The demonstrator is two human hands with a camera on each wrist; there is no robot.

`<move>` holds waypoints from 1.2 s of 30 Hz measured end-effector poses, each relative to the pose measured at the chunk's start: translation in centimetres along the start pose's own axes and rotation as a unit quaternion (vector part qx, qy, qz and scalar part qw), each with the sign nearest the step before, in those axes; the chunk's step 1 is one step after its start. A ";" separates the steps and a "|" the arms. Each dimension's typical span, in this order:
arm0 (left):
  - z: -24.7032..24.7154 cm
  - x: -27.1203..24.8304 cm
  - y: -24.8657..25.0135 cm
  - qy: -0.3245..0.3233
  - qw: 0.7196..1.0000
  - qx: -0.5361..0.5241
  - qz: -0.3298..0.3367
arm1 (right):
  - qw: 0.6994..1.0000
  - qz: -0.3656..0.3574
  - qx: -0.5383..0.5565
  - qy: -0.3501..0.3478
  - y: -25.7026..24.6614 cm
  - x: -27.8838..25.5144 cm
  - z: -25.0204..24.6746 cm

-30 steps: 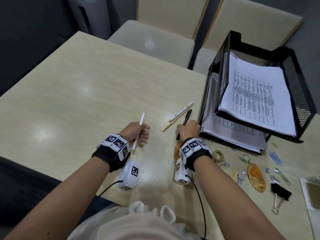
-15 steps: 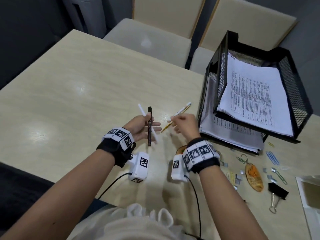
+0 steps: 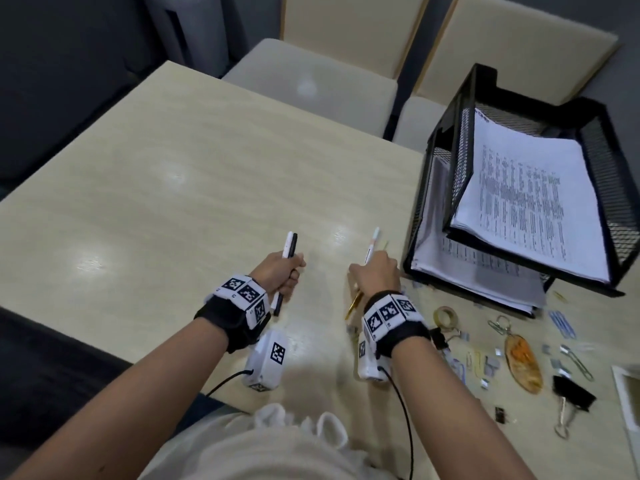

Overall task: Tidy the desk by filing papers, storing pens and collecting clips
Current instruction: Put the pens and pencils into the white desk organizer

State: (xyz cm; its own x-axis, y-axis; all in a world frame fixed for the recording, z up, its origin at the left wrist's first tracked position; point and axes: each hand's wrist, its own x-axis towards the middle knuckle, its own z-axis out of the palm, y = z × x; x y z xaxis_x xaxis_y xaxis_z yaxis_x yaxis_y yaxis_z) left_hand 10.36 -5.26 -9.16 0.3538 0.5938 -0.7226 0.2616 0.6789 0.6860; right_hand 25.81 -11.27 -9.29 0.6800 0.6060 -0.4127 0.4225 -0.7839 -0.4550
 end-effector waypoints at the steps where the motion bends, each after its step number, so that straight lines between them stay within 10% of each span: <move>1: 0.5 0.0 -0.2 -0.002 1.000 -0.013 -0.006 | 1.000 0.003 0.004 0.002 0.5 -0.5 -0.1; 7: 3.4 -0.8 -0.6 -0.041 0.998 -0.049 0.000 | 0.998 0.004 0.067 0.019 1.4 -3.3 -0.9; 13: 3.9 -0.9 -0.3 -0.091 0.989 -0.113 0.037 | 0.972 -0.119 0.139 -0.146 1.0 -6.9 -1.7; 17: 3.1 -1.4 -0.2 -0.038 0.990 -0.113 0.073 | 0.976 -0.196 -0.034 -0.086 2.4 -3.3 -3.3; 21: 2.0 -1.9 -0.8 -0.013 0.995 -0.028 0.095 | 0.888 -0.314 -0.301 -0.152 3.8 -2.7 -4.2; 28: 3.7 -3.1 -2.2 0.028 0.995 0.036 0.090 | 0.745 -0.483 -0.429 -0.168 4.1 -3.3 -3.9; 33: 6.8 -4.1 -1.6 0.054 0.980 0.103 0.158 | 0.838 -0.514 -0.185 0.003 6.8 -5.8 -6.2; 36: 11.2 -5.2 -0.8 0.036 0.947 0.245 0.203 | 0.912 -0.375 0.068 0.150 10.6 -8.5 -10.0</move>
State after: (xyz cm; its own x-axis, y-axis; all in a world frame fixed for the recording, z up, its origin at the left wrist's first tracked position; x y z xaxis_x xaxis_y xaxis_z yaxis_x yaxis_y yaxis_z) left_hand 18.34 -13.72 -5.00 0.4574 0.8025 -0.3830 0.5095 0.1165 0.8525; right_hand 30.54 -26.07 -2.74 0.3725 0.8846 0.2806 0.7717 -0.1273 -0.6231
